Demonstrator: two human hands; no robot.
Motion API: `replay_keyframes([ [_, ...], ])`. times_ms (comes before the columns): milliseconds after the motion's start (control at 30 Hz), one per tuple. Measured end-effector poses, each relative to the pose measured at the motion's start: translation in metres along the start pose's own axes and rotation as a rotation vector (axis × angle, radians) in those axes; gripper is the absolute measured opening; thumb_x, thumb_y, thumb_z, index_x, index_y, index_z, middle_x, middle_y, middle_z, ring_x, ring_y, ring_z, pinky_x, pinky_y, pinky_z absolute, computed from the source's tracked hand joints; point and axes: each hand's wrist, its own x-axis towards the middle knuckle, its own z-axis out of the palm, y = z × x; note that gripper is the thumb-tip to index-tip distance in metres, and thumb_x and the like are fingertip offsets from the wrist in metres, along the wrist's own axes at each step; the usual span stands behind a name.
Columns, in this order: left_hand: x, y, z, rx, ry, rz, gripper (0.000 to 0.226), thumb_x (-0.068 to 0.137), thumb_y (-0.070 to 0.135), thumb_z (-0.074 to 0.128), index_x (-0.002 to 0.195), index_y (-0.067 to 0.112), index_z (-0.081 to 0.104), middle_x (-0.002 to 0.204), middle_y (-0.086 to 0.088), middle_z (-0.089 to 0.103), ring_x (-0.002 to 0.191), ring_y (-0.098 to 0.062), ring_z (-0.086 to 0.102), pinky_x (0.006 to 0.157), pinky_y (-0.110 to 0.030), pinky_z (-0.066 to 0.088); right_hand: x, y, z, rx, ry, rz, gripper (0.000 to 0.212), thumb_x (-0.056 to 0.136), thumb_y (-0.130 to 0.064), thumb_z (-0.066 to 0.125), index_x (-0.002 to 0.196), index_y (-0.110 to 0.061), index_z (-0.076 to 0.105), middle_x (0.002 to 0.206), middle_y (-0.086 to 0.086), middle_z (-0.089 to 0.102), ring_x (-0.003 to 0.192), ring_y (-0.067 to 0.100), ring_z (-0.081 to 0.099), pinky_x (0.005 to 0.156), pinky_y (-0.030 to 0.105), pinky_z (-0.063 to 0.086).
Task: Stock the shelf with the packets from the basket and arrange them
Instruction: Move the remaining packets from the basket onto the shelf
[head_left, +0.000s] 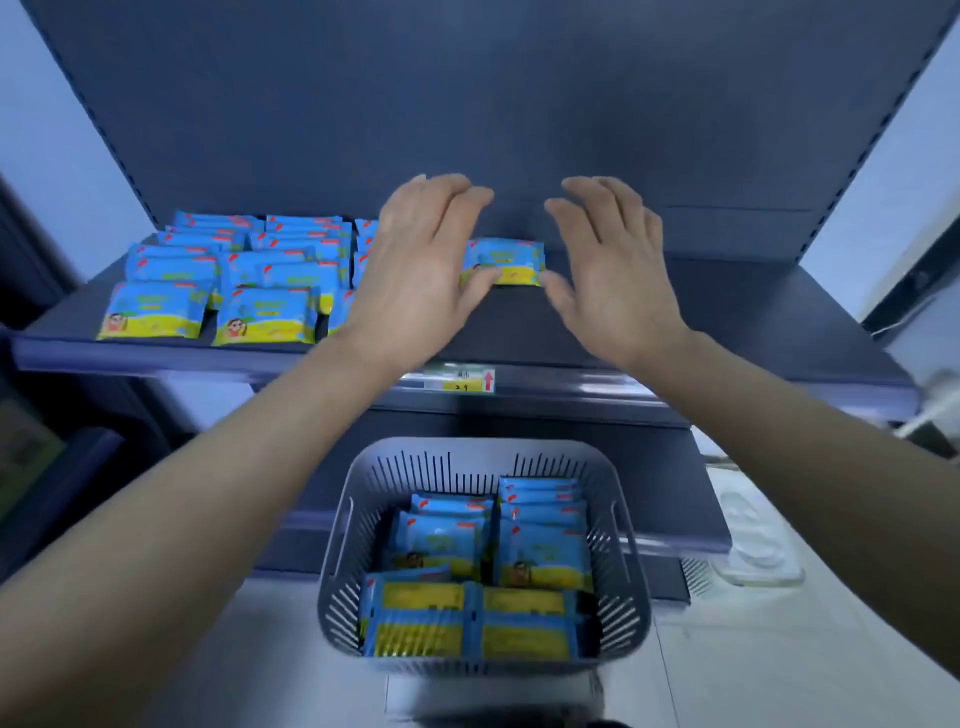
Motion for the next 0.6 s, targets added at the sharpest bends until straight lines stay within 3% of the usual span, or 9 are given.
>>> replay_keyframes([
  [233, -0.129, 0.027, 0.056, -0.099, -0.35, -0.093, 0.05, 0.072, 0.023, 0.068, 0.114, -0.003, 0.057, 0.112, -0.022, 0.059, 0.107, -0.031, 0.046, 0.095, -0.036, 0.029, -0.119, -0.027, 0.048, 0.029, -0.315, 0.037, 0.053, 0.067, -0.016, 0.074, 0.115, -0.002, 0.058, 0.122, 0.017, 0.057, 0.114, 0.037, 0.053, 0.091, 0.046, 0.044],
  [367, -0.2, 0.03, 0.084, -0.136, -0.664, -0.222, 0.053, 0.075, 0.015, 0.073, 0.121, -0.002, 0.054, 0.118, -0.023, 0.055, 0.11, -0.041, 0.05, 0.099, -0.046, 0.034, -0.178, -0.035, 0.081, 0.037, -0.685, 0.08, 0.048, 0.089, -0.018, 0.054, 0.134, -0.007, 0.041, 0.14, 0.011, 0.041, 0.131, 0.031, 0.034, 0.105, 0.042, 0.028],
  [600, -0.264, 0.013, 0.105, -0.044, -0.926, -0.337, 0.056, 0.084, 0.025, 0.066, 0.132, 0.004, 0.046, 0.126, -0.016, 0.05, 0.116, -0.033, 0.046, 0.101, -0.038, 0.029, -0.234, -0.032, 0.132, 0.025, -1.096, 0.072, 0.052, 0.092, -0.021, 0.052, 0.139, -0.009, 0.033, 0.144, 0.013, 0.033, 0.132, 0.032, 0.03, 0.104, 0.043, 0.029],
])
